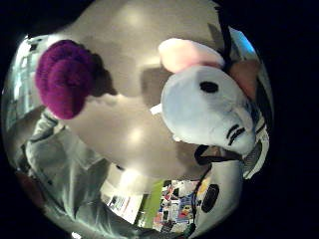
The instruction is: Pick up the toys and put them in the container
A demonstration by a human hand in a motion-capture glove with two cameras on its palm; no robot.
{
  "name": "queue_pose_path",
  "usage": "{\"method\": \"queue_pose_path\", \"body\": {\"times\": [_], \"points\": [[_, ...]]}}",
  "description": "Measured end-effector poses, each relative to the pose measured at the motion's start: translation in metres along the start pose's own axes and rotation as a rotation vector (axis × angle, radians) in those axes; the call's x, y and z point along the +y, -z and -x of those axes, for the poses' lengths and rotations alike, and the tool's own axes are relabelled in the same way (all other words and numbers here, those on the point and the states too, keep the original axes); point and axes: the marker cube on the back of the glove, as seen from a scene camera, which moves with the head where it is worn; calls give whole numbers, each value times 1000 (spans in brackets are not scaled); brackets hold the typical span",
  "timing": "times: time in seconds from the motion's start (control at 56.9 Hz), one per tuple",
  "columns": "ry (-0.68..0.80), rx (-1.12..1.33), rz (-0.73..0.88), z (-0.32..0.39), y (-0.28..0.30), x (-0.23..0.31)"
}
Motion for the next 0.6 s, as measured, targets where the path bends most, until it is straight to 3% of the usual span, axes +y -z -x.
{"method": "queue_pose_path", "body": {"times": [0.264, 0.405, 0.598], "points": [[-10, -190, -81, 40, 53, 7], [-12, -221, -193, 47, 131, 0], [-26, -213, -464, 76, 260, -35]]}}
